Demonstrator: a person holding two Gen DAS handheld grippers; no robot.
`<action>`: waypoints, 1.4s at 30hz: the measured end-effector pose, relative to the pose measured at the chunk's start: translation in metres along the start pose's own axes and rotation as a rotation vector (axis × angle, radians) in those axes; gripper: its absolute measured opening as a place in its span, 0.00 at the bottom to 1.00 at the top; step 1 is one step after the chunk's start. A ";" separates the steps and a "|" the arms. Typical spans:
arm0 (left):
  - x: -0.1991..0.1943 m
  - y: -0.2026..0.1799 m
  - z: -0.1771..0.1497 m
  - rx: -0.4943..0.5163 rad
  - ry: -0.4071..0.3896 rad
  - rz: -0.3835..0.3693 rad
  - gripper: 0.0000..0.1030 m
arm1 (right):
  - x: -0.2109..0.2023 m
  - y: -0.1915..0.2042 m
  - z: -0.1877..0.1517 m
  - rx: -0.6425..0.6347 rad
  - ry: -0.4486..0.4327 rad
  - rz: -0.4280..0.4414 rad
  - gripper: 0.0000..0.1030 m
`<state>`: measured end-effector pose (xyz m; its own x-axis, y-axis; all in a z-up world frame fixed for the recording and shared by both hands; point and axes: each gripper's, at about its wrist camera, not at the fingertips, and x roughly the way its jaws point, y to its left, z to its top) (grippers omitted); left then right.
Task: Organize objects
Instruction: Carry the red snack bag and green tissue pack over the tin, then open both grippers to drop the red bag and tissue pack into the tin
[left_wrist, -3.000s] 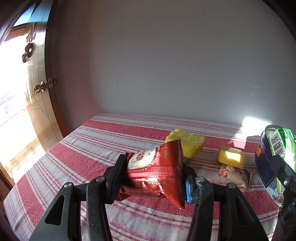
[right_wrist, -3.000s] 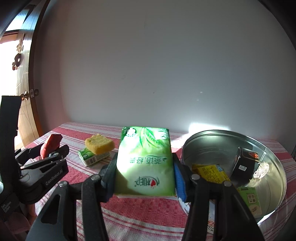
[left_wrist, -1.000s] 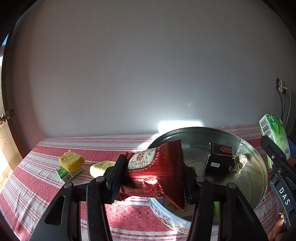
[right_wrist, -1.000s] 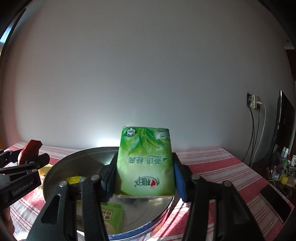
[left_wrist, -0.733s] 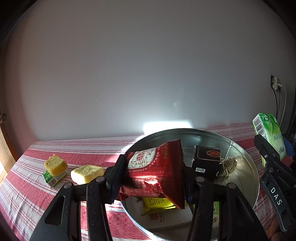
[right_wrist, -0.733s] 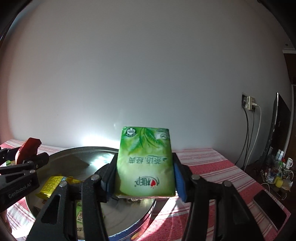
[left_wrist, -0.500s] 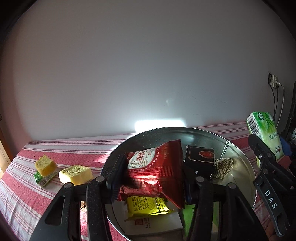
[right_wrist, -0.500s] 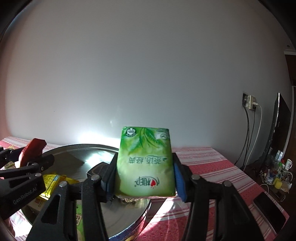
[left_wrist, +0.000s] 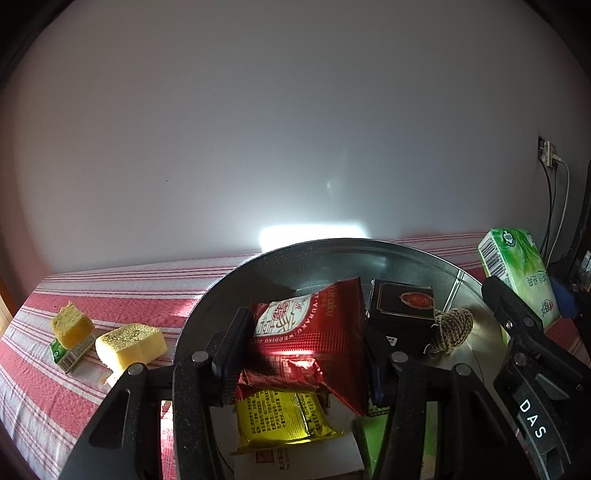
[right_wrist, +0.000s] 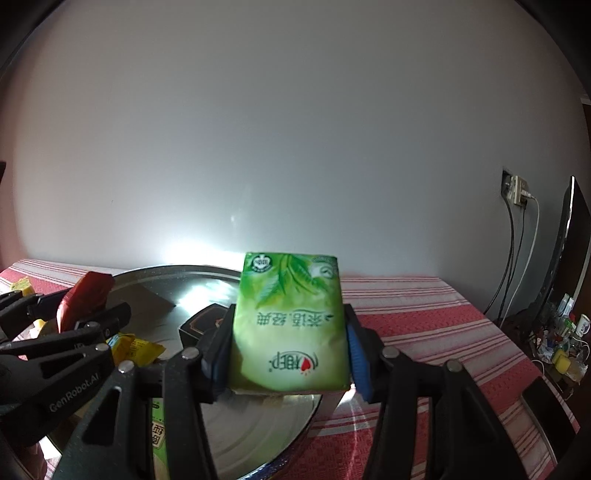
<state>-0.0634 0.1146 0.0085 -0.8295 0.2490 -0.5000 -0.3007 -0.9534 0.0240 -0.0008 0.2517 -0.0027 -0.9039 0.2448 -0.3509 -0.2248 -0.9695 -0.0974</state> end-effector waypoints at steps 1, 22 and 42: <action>0.000 0.001 0.000 -0.001 0.004 -0.002 0.53 | 0.001 0.001 -0.001 -0.002 0.006 0.001 0.51; 0.001 0.001 -0.001 0.018 0.042 0.025 0.53 | 0.019 -0.016 0.001 -0.019 0.036 0.036 0.51; 0.004 0.013 0.001 -0.069 0.037 -0.012 0.79 | 0.001 -0.029 -0.004 0.089 -0.021 0.060 0.94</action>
<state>-0.0710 0.1031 0.0081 -0.8077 0.2550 -0.5317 -0.2763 -0.9602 -0.0409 0.0062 0.2798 -0.0042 -0.9239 0.1871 -0.3339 -0.2007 -0.9796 0.0065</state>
